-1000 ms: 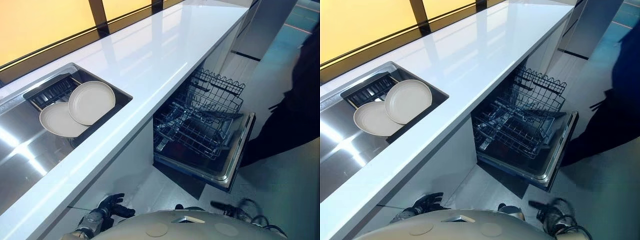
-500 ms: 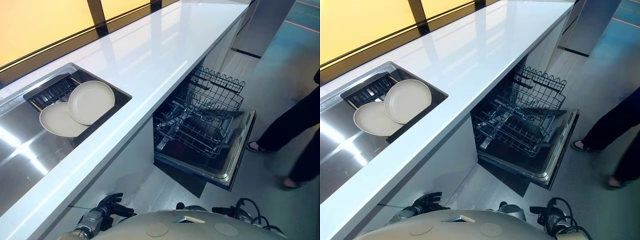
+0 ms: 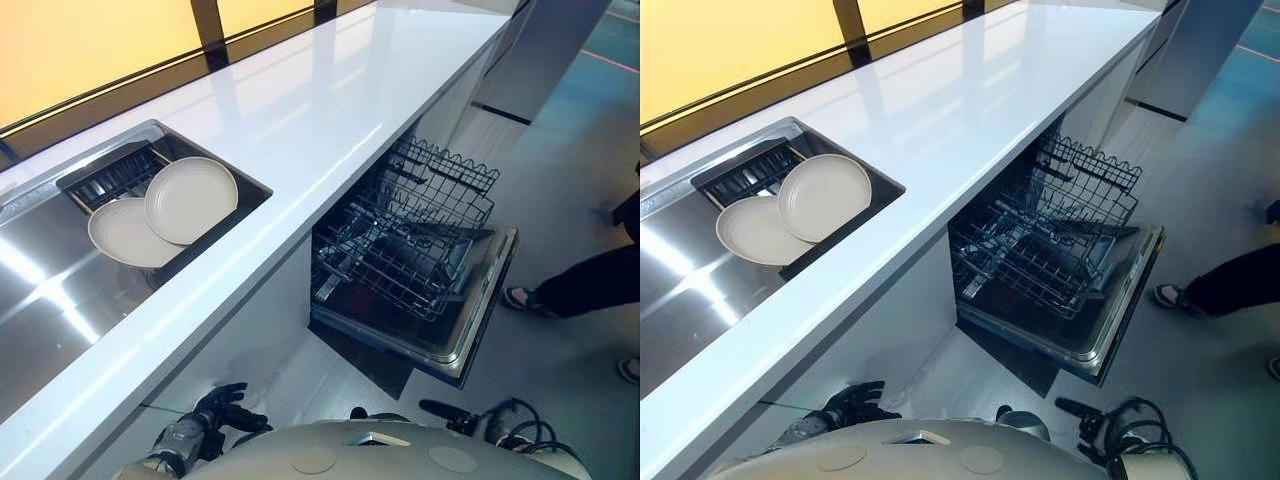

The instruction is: Pick up plates and place into dishwasher.

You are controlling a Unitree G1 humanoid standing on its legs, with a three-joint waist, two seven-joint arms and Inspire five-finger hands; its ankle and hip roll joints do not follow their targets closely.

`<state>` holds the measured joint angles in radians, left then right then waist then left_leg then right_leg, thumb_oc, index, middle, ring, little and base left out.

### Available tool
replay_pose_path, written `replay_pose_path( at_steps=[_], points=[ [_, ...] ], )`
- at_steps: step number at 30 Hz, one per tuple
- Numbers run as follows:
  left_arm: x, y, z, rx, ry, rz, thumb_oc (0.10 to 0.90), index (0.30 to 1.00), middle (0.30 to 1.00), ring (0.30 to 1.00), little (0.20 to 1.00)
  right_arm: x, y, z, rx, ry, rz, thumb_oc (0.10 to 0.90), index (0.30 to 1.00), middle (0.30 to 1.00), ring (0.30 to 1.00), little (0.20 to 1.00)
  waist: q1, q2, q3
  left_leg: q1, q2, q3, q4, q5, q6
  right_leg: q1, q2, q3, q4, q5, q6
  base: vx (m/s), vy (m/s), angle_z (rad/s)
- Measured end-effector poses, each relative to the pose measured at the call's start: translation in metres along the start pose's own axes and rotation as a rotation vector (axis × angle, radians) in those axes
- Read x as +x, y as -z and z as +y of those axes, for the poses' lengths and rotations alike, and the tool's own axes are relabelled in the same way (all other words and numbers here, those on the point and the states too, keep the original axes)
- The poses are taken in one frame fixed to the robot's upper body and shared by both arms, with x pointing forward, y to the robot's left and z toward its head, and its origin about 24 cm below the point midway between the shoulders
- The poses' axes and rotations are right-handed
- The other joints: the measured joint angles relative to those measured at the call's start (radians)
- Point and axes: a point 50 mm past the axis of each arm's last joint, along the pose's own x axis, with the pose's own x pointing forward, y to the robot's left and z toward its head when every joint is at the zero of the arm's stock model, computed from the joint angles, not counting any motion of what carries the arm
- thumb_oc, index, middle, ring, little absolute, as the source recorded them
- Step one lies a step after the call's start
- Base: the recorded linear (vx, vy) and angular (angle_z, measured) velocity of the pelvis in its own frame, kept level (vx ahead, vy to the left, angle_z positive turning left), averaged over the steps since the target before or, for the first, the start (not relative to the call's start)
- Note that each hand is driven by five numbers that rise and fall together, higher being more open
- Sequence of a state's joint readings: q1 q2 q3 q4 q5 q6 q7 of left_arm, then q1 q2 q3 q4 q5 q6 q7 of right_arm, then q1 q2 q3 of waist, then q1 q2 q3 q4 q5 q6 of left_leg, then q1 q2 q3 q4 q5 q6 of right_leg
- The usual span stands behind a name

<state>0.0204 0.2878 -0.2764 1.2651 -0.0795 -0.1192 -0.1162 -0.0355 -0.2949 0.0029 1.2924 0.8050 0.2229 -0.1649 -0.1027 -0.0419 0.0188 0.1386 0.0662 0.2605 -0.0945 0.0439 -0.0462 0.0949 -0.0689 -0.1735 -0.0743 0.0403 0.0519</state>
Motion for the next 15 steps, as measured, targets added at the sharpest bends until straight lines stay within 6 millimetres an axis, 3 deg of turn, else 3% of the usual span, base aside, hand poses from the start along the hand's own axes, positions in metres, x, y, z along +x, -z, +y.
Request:
replay_pose_path(
  at_steps=[2,4,6,8,11,13,14,15],
  points=[
    [0.001,-0.001,0.000,0.011,0.004,0.009,0.800,0.900,0.900,0.900,0.900,0.000,-0.002,0.004,-0.314,0.060,-0.049,0.800,0.900,0.900,0.900,0.900,-0.002,0.003,-0.004,-0.003,-0.006,-0.008,0.000,0.005,0.002,-0.002,0.000,0.000,0.002,0.003,-0.004,0.00,0.003,0.05],
    [0.001,-0.002,-0.001,0.010,0.004,0.002,0.800,0.900,0.900,0.900,0.900,0.000,-0.003,0.000,-0.081,0.010,-0.004,0.800,0.900,0.900,0.900,0.900,0.001,0.005,-0.005,-0.005,-0.002,-0.008,0.000,0.006,0.003,-0.001,-0.003,-0.003,0.003,0.000,0.000,0.00,0.002,0.03],
    [0.001,-0.003,0.000,0.020,0.006,0.014,0.800,0.900,0.900,0.900,0.900,0.000,-0.001,0.006,-0.327,0.052,-0.044,0.800,0.900,0.900,0.900,0.900,0.006,0.004,-0.009,-0.010,-0.009,-0.013,0.000,0.007,0.004,-0.003,-0.002,-0.001,0.006,0.003,-0.004,-0.02,-0.004,0.00],
    [0.002,-0.006,-0.002,0.027,0.009,0.007,0.800,0.900,0.900,0.900,0.900,0.000,0.001,0.005,-0.107,-0.018,0.017,0.800,0.900,0.900,0.900,0.900,0.003,0.002,-0.008,-0.009,-0.008,-0.018,0.000,0.008,0.006,-0.003,-0.006,-0.005,0.005,0.003,-0.004,-0.02,-0.011,0.06],
    [0.002,-0.007,0.000,0.032,0.008,0.011,0.800,0.900,0.900,0.900,0.900,0.000,0.006,0.012,-0.255,0.008,-0.005,0.800,0.900,0.900,0.900,0.900,0.007,-0.005,-0.012,-0.012,-0.010,-0.018,0.000,0.008,0.006,-0.003,-0.005,-0.004,0.007,0.002,-0.003,-0.01,-0.005,0.01],
    [0.002,-0.006,0.001,0.030,0.007,0.012,0.800,0.900,0.900,0.900,0.900,0.000,0.008,0.010,-0.140,-0.055,0.042,0.800,0.900,0.900,0.900,0.900,0.004,-0.007,-0.011,-0.008,-0.013,-0.018,0.000,0.010,0.007,-0.003,-0.007,-0.004,0.006,0.003,-0.005,-0.04,0.024,0.01],
    [0.001,-0.005,0.003,0.034,0.005,0.018,0.800,0.900,0.900,0.900,0.900,0.000,0.009,0.015,-0.345,-0.010,-0.008,0.800,0.900,0.900,0.900,0.900,0.004,-0.008,-0.012,-0.008,-0.012,-0.018,0.000,0.010,0.007,-0.003,-0.006,-0.004,0.007,0.003,-0.005,-0.03,0.016,-0.02],
    [0.001,-0.006,0.003,0.035,0.005,0.016,0.800,0.900,0.900,0.900,0.900,0.000,0.010,0.017,-0.400,0.002,-0.022,0.800,0.900,0.900,0.900,0.900,0.006,-0.007,-0.011,-0.012,-0.012,-0.018,0.000,0.009,0.008,-0.003,-0.007,-0.004,0.008,0.003,-0.004,0.00,0.000,0.00]
  ],
)
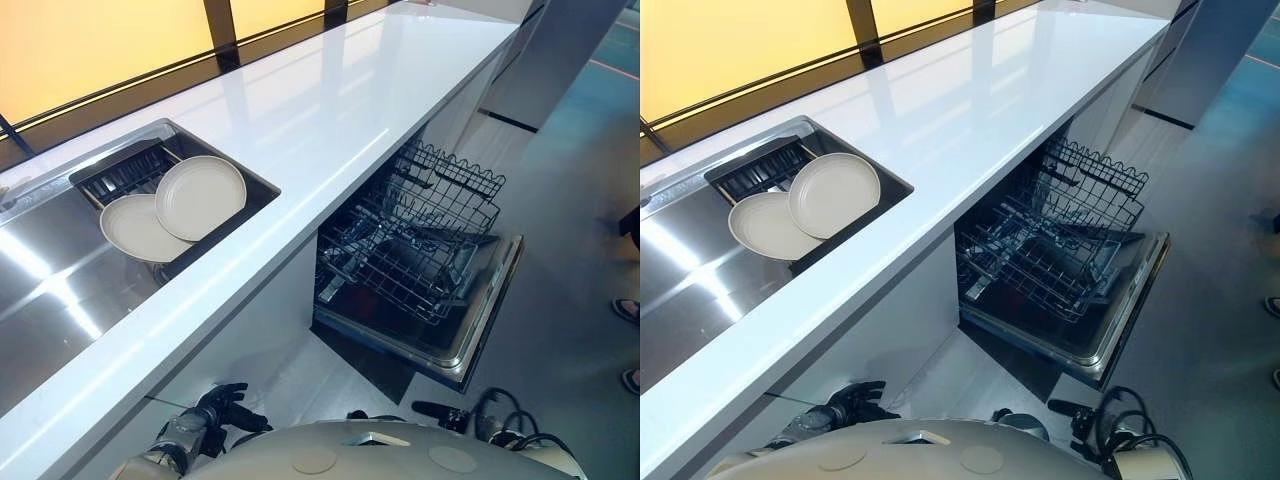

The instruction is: Pick up plates and place into dishwasher.

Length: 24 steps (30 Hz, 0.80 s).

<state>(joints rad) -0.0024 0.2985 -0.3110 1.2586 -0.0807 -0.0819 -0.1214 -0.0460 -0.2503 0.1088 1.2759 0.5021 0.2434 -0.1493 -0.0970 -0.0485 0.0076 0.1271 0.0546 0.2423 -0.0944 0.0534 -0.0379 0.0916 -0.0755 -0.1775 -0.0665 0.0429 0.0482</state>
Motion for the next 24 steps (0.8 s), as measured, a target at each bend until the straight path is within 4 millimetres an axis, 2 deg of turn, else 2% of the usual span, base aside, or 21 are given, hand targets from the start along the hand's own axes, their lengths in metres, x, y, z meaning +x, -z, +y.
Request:
replay_pose_path(
  at_steps=[2,3,5,6,8,9,10,11,12,13,15,17,22,24],
  points=[
    [0.000,-0.001,-0.001,-0.006,0.004,-0.009,0.800,0.900,0.900,0.900,0.900,0.000,0.001,-0.002,0.207,-0.096,0.051,0.800,0.900,0.900,0.900,0.900,-0.004,0.000,0.002,0.003,0.003,0.000,0.000,-0.003,0.000,0.001,-0.002,-0.001,-0.003,-0.004,0.006,0.00,0.000,0.00],
    [-0.001,0.003,-0.001,-0.008,0.004,0.001,0.800,0.900,0.900,0.900,0.900,-0.001,0.001,0.003,0.212,-0.125,0.055,0.800,0.900,0.900,0.900,0.900,-0.005,-0.001,0.002,0.004,0.003,0.000,0.000,0.001,0.000,0.002,0.000,0.000,-0.002,-0.001,0.001,0.00,0.000,0.00],
    [0.000,0.000,-0.002,-0.003,0.007,-0.004,0.800,0.900,0.900,0.900,0.900,0.000,0.001,0.005,0.047,-0.097,0.022,0.800,0.900,0.900,0.900,0.900,-0.001,0.003,0.002,0.001,0.000,0.000,0.000,0.001,0.001,0.000,0.000,0.001,0.000,-0.002,0.003,0.00,0.000,0.00],
    [0.000,-0.002,-0.001,-0.008,0.007,-0.010,0.800,0.900,0.900,0.900,0.900,0.000,0.002,0.003,0.131,-0.125,0.036,0.800,0.900,0.900,0.900,0.900,-0.001,0.005,0.003,0.002,0.002,-0.001,0.000,0.001,0.001,-0.001,-0.002,0.000,-0.003,-0.004,0.006,0.00,0.000,0.00],
    [-0.001,0.002,-0.002,-0.008,0.007,0.003,0.800,0.900,0.900,0.900,0.900,0.000,-0.001,0.005,-0.037,-0.080,-0.027,0.800,0.900,0.900,0.900,0.900,-0.002,0.007,0.002,0.001,0.002,0.000,0.000,0.001,0.000,-0.001,-0.001,0.002,-0.003,-0.004,0.005,-0.02,0.001,0.00],
    [0.000,0.001,-0.001,-0.008,0.007,0.000,0.800,0.900,0.900,0.900,0.900,0.000,-0.001,0.003,-0.004,-0.086,-0.032,0.800,0.900,0.900,0.900,0.900,-0.002,0.008,0.001,0.000,0.003,0.000,0.000,0.001,0.000,-0.003,-0.001,0.002,-0.003,-0.004,0.006,0.00,0.000,0.00],
    [-0.001,0.002,-0.001,-0.010,0.006,0.002,0.800,0.900,0.900,0.900,0.900,0.000,-0.001,0.002,0.184,-0.141,-0.010,0.800,0.900,0.900,0.900,0.900,-0.002,0.008,0.001,-0.001,0.003,0.000,0.000,0.001,0.000,-0.006,-0.001,0.002,-0.002,-0.004,0.006,-0.04,0.011,-0.02],
    [-0.001,0.003,-0.001,-0.014,0.005,0.005,0.800,0.900,0.900,0.900,0.900,0.000,-0.001,0.002,0.211,-0.156,-0.024,0.800,0.900,0.900,0.900,0.900,-0.006,0.007,0.000,-0.001,0.001,0.003,0.000,0.001,0.000,-0.009,0.001,0.002,-0.002,-0.004,0.005,-0.04,0.011,-0.05],
    [-0.001,0.005,-0.002,-0.015,0.005,0.008,0.800,0.900,0.900,0.900,0.900,0.000,-0.004,0.006,0.081,-0.110,-0.077,0.800,0.900,0.900,0.900,0.900,-0.010,0.007,-0.001,-0.002,0.001,0.005,0.000,0.001,0.000,-0.011,0.001,0.003,-0.001,-0.001,0.002,-0.03,0.009,-0.08],
    [-0.001,0.003,-0.003,-0.015,0.005,0.005,0.800,0.900,0.900,0.900,0.900,-0.001,-0.004,0.008,0.032,-0.073,-0.100,0.800,0.900,0.900,0.900,0.900,-0.013,0.010,-0.003,-0.004,0.001,0.009,0.000,0.001,0.000,-0.014,0.001,0.004,0.002,-0.001,0.001,-0.02,0.021,-0.06],
    [-0.001,0.004,-0.004,-0.017,0.004,0.001,0.800,0.900,0.900,0.900,0.900,0.000,0.000,0.003,0.330,-0.101,-0.059,0.800,0.900,0.900,0.900,0.900,-0.024,0.011,-0.005,-0.004,-0.001,0.011,0.000,0.001,0.000,-0.015,-0.001,0.005,0.002,-0.001,0.001,-0.01,0.032,-0.02],
    [-0.001,0.005,-0.004,-0.022,0.001,0.003,0.800,0.900,0.900,0.900,0.900,0.001,0.004,0.002,0.441,-0.127,-0.050,0.800,0.900,0.900,0.900,0.900,-0.025,0.009,-0.008,-0.001,0.000,0.014,0.000,0.000,-0.001,-0.015,0.000,0.007,0.004,-0.001,0.001,0.01,0.027,-0.05],
    [-0.001,0.008,-0.004,-0.052,-0.001,0.004,0.800,0.900,0.900,0.900,0.900,0.002,0.021,0.001,0.522,-0.125,-0.039,0.800,0.900,0.900,0.900,0.900,-0.040,0.007,-0.014,0.005,0.000,0.028,0.000,-0.004,-0.001,-0.018,0.000,0.018,0.008,-0.003,0.005,0.00,0.031,-0.07],
    [-0.001,0.009,-0.006,-0.064,-0.001,0.004,0.800,0.900,0.900,0.900,0.900,0.002,0.025,0.000,0.537,-0.070,-0.020,0.800,0.900,0.900,0.900,0.900,-0.043,0.008,-0.019,0.004,0.000,0.035,0.000,-0.005,-0.002,-0.024,-0.001,0.026,0.010,-0.005,0.007,-0.02,0.013,-0.12]
  ],
)
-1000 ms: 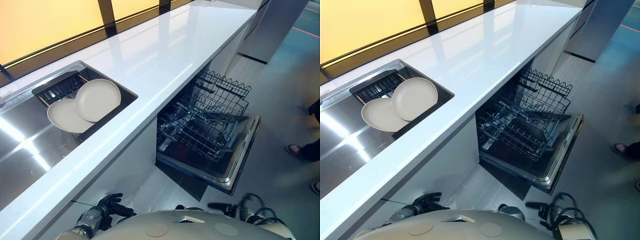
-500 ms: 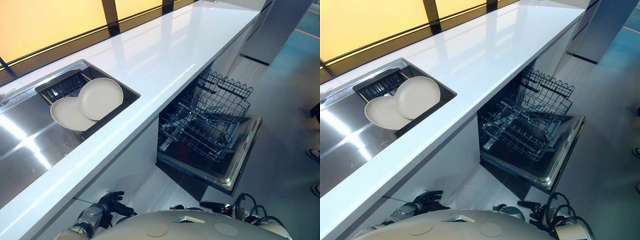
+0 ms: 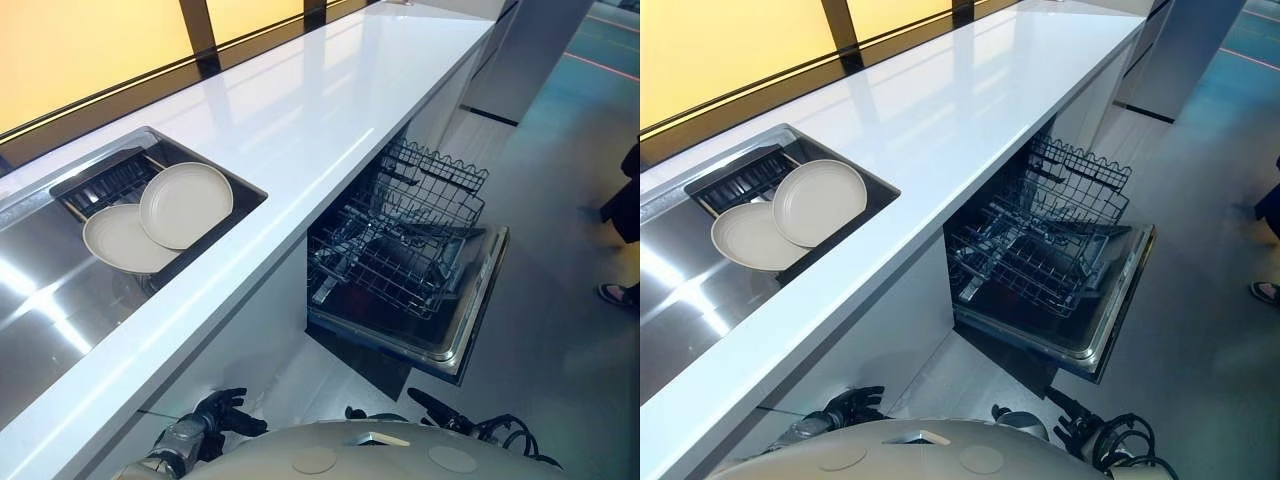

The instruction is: Pick up plates and place into dishwasher.

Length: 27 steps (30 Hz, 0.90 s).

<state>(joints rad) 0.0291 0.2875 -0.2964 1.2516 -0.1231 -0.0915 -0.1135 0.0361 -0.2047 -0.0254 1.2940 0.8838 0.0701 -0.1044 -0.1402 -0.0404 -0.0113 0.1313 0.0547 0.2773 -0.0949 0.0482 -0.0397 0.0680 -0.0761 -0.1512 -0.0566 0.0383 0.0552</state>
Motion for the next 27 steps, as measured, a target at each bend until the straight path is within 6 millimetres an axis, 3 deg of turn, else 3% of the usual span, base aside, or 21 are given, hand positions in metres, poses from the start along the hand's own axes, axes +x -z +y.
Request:
replay_pose_path(
  at_steps=[2,6,9,10,15,18,21,25,27],
  points=[
    [0.000,0.002,-0.001,-0.006,0.001,0.004,0.800,0.900,0.900,0.900,0.900,-0.001,-0.001,-0.006,0.079,0.148,-0.017,0.800,0.900,0.900,0.900,0.900,-0.002,0.005,-0.012,-0.005,0.001,0.007,0.000,-0.001,-0.001,-0.010,0.000,0.005,0.003,0.000,0.000,-0.02,0.002,-0.10],
    [-0.001,0.007,-0.004,-0.010,0.004,-0.002,0.800,0.900,0.900,0.900,0.900,-0.010,-0.020,-0.040,0.406,0.558,-0.202,0.800,0.900,0.900,0.900,0.900,-0.006,0.012,-0.019,-0.005,-0.001,0.009,0.000,-0.002,-0.002,-0.011,-0.001,0.005,0.004,0.000,0.000,-0.01,0.020,0.00],
    [-0.004,0.015,-0.005,-0.046,-0.005,-0.002,0.800,0.900,0.900,0.900,0.900,-0.025,-0.044,-0.058,0.395,0.790,-0.417,0.800,0.900,0.900,0.900,0.900,-0.013,0.012,-0.018,-0.007,-0.001,0.010,0.000,-0.005,-0.001,-0.014,-0.001,0.006,0.005,0.000,0.001,-0.04,0.044,-0.03],
    [-0.004,0.017,-0.005,-0.053,-0.006,0.001,0.800,0.900,0.900,0.900,0.900,-0.028,-0.050,-0.058,0.381,0.815,-0.460,0.800,0.900,0.900,0.900,0.900,-0.016,0.012,-0.018,-0.008,0.000,0.011,0.000,-0.005,-0.001,-0.017,-0.001,0.007,0.006,0.000,0.001,-0.03,0.029,-0.12],
    [-0.007,0.023,-0.006,-0.080,-0.017,-0.018,0.800,0.900,0.900,0.900,0.900,-0.059,-0.123,-0.035,0.349,0.768,-0.840,0.800,0.900,0.900,0.900,0.900,-0.028,0.017,-0.014,-0.023,0.001,0.022,0.000,-0.003,0.000,-0.042,-0.003,0.007,0.004,0.013,0.009,-0.02,0.026,-0.13],
    [-0.008,0.024,-0.005,-0.087,-0.021,-0.024,0.800,0.900,0.900,0.900,0.900,-0.094,-0.180,-0.014,0.266,0.620,-1.138,0.800,0.900,0.900,0.900,0.900,-0.028,0.022,-0.007,-0.023,-0.002,0.028,0.000,-0.001,0.003,-0.044,-0.002,0.012,0.004,0.018,0.003,-0.01,0.032,-0.05],
    [-0.008,0.026,-0.005,-0.117,-0.018,-0.028,0.800,0.900,0.900,0.900,0.900,-0.153,-0.227,0.023,0.171,0.316,-1.464,0.800,0.900,0.900,0.900,0.900,-0.028,0.030,0.008,-0.022,-0.002,0.030,0.000,-0.003,0.001,-0.046,0.002,0.025,0.002,0.029,0.000,-0.01,0.027,-0.09],
    [-0.008,0.024,-0.003,-0.135,-0.022,-0.038,0.800,0.900,0.900,0.900,0.900,-0.203,-0.248,0.064,0.045,-0.167,-1.631,0.800,0.900,0.900,0.900,0.900,-0.028,0.021,0.019,-0.023,-0.002,0.031,0.000,-0.004,0.000,-0.050,0.003,0.029,0.001,0.026,0.006,0.01,0.011,-0.04],
    [-0.008,0.023,-0.002,-0.141,-0.026,-0.041,0.800,0.900,0.900,0.900,0.900,-0.220,-0.247,0.091,0.060,-0.626,-1.537,0.800,0.900,0.900,0.900,0.900,-0.026,0.020,0.021,-0.027,-0.002,0.034,0.000,-0.004,0.000,-0.054,0.003,0.031,-0.006,0.027,0.007,0.04,-0.005,-0.08]
  ],
)
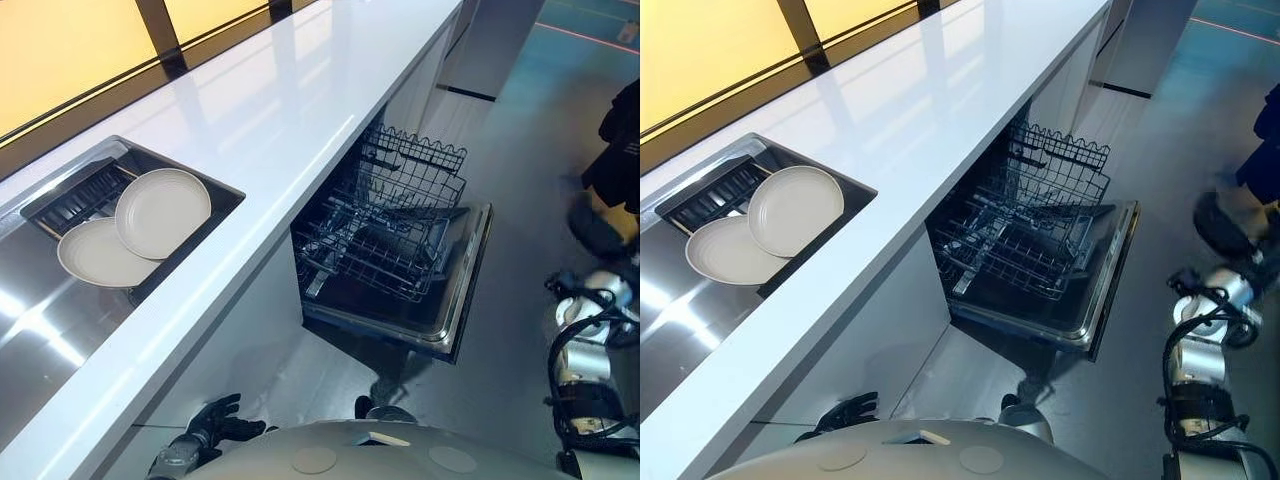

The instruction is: Pick up plates and place into dishwasher.

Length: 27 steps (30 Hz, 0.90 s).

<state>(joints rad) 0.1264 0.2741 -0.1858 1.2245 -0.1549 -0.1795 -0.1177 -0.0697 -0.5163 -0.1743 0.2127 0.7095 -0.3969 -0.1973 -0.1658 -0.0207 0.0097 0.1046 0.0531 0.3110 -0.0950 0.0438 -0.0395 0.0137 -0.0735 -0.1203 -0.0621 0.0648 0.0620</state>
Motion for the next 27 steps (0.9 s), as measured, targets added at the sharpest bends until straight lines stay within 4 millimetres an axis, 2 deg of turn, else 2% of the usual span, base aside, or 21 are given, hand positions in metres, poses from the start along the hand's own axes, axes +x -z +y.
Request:
replay_pose_path(
  at_steps=[1,2,4,5,7,8,10,11,12,13,16,18,20,23,27],
  points=[
    [-0.001,0.003,0.001,-0.007,-0.003,0.010,0.800,0.900,0.900,0.900,0.900,0.001,0.000,0.022,0.267,-0.166,0.058,0.800,0.900,0.900,0.900,0.900,-0.008,-0.001,-0.001,-0.007,0.001,0.002,0.000,0.001,0.000,-0.008,0.001,0.000,0.001,0.000,0.000,0.02,-0.017,-0.05],
    [-0.001,0.003,0.001,-0.007,-0.003,0.010,0.800,0.900,0.900,0.900,0.900,0.000,0.000,0.031,0.354,-0.255,0.084,0.800,0.900,0.900,0.900,0.900,-0.007,-0.002,0.000,-0.008,0.001,0.002,0.000,0.002,0.000,-0.008,0.002,0.000,-0.001,0.002,0.000,0.03,-0.029,-0.02],
    [0.000,0.001,0.000,-0.006,0.001,0.005,0.800,0.900,0.900,0.900,0.900,-0.013,0.000,0.076,0.572,-0.626,0.217,0.800,0.900,0.900,0.900,0.900,-0.002,-0.002,-0.001,-0.012,0.002,0.000,0.001,0.006,0.002,-0.006,0.004,-0.001,-0.007,0.005,-0.004,0.02,-0.017,0.00],
    [0.000,0.000,0.000,-0.006,0.001,0.004,0.800,0.900,0.900,0.900,0.900,-0.017,-0.001,0.087,0.600,-0.716,0.244,0.800,0.900,0.900,0.900,0.900,-0.004,-0.002,-0.001,-0.012,0.001,-0.002,0.001,0.007,0.001,-0.007,0.004,-0.002,-0.006,0.010,-0.011,0.02,-0.038,0.04],
    [0.001,-0.003,0.000,0.006,0.004,0.000,0.800,0.900,0.900,0.900,0.900,-0.031,-0.013,0.129,0.658,-1.076,0.331,0.800,0.900,0.900,0.900,0.900,0.015,-0.008,-0.004,-0.018,0.003,-0.008,0.003,0.007,0.001,-0.006,0.004,-0.007,-0.007,0.010,-0.012,0.02,-0.057,0.10],
    [0.002,-0.006,0.001,0.021,0.006,-0.006,0.800,0.900,0.900,0.900,0.900,-0.034,-0.020,0.140,0.649,-1.202,0.346,0.800,0.900,0.900,0.900,0.900,0.022,-0.013,-0.008,-0.023,0.002,-0.015,0.005,0.007,0.000,-0.008,0.004,-0.013,-0.008,0.010,-0.012,0.01,-0.048,0.18],
    [0.002,-0.009,0.003,0.042,0.005,-0.014,0.800,0.900,0.900,0.900,0.900,-0.033,-0.031,0.151,0.568,-1.362,0.362,0.800,0.900,0.900,0.900,0.900,0.045,-0.030,-0.019,-0.030,0.003,-0.032,0.006,0.010,0.000,-0.006,0.004,-0.032,-0.008,0.010,-0.011,0.00,-0.033,0.28],
    [0.002,-0.008,0.005,0.053,0.001,-0.013,0.800,0.900,0.900,0.900,0.900,-0.026,-0.035,0.152,0.455,-1.407,0.366,0.800,0.900,0.900,0.900,0.900,0.057,-0.043,-0.028,-0.031,0.003,-0.040,0.006,0.010,-0.001,-0.002,0.003,-0.036,-0.008,0.007,-0.009,0.00,-0.024,0.35],
    [0.001,-0.009,0.008,0.060,-0.006,-0.016,0.800,0.900,0.900,0.900,0.900,-0.013,-0.038,0.146,0.243,-1.400,0.372,0.800,0.900,0.900,0.900,0.900,0.060,-0.054,-0.035,-0.032,0.002,-0.048,0.005,0.011,0.000,0.003,0.000,-0.049,-0.007,0.004,-0.004,-0.01,-0.011,0.33],
    [0.001,-0.008,0.010,0.063,-0.011,-0.016,0.800,0.900,0.900,0.900,0.900,-0.004,-0.037,0.140,0.137,-1.368,0.380,0.800,0.900,0.900,0.900,0.900,0.061,-0.061,-0.040,-0.032,0.001,-0.055,0.006,0.012,0.001,0.009,-0.001,-0.057,-0.007,0.003,-0.002,0.01,-0.011,0.31],
    [-0.003,-0.004,0.022,0.076,-0.037,-0.007,0.800,0.900,0.900,0.900,0.900,0.033,-0.023,0.101,-0.190,-1.091,0.424,0.800,0.900,0.900,0.900,0.900,0.063,-0.087,-0.055,-0.033,0.000,-0.053,0.001,0.010,0.001,0.009,-0.004,-0.055,-0.006,-0.003,0.006,0.00,-0.007,0.02],
    [-0.004,-0.001,0.022,0.077,-0.039,-0.001,0.800,0.900,0.900,0.900,0.900,0.042,-0.027,0.085,-0.337,-1.039,0.435,0.800,0.900,0.900,0.900,0.900,0.049,-0.089,-0.056,-0.035,-0.002,-0.049,0.001,0.010,0.002,0.005,-0.005,-0.054,-0.007,-0.004,0.006,-0.01,0.000,-0.10],
    [-0.004,0.000,0.022,0.080,-0.035,0.003,0.800,0.900,0.900,0.900,0.900,0.045,-0.042,0.086,-0.385,-1.096,0.412,0.800,0.900,0.900,0.900,0.900,0.024,-0.069,-0.046,-0.042,0.000,-0.045,0.001,0.012,0.002,-0.008,-0.003,-0.047,-0.007,-0.002,0.005,0.00,-0.007,-0.17],
    [-0.004,0.001,0.019,0.094,-0.022,0.010,0.800,0.900,0.900,0.900,0.900,0.041,-0.050,0.097,-0.395,-1.213,0.393,0.800,0.900,0.900,0.900,0.900,-0.001,-0.048,-0.042,-0.043,0.009,-0.042,0.000,0.014,-0.003,-0.007,0.007,-0.041,-0.011,0.000,0.002,0.01,-0.008,-0.09],
    [-0.002,-0.006,0.018,0.099,-0.008,-0.006,0.800,0.900,0.900,0.900,0.900,0.035,-0.058,0.119,-0.313,-1.349,0.374,0.800,0.900,0.900,0.900,0.900,0.007,-0.047,-0.041,-0.045,0.021,-0.052,0.000,0.021,-0.014,0.000,0.019,-0.054,-0.025,0.003,-0.001,0.02,-0.004,0.08]
  ],
)
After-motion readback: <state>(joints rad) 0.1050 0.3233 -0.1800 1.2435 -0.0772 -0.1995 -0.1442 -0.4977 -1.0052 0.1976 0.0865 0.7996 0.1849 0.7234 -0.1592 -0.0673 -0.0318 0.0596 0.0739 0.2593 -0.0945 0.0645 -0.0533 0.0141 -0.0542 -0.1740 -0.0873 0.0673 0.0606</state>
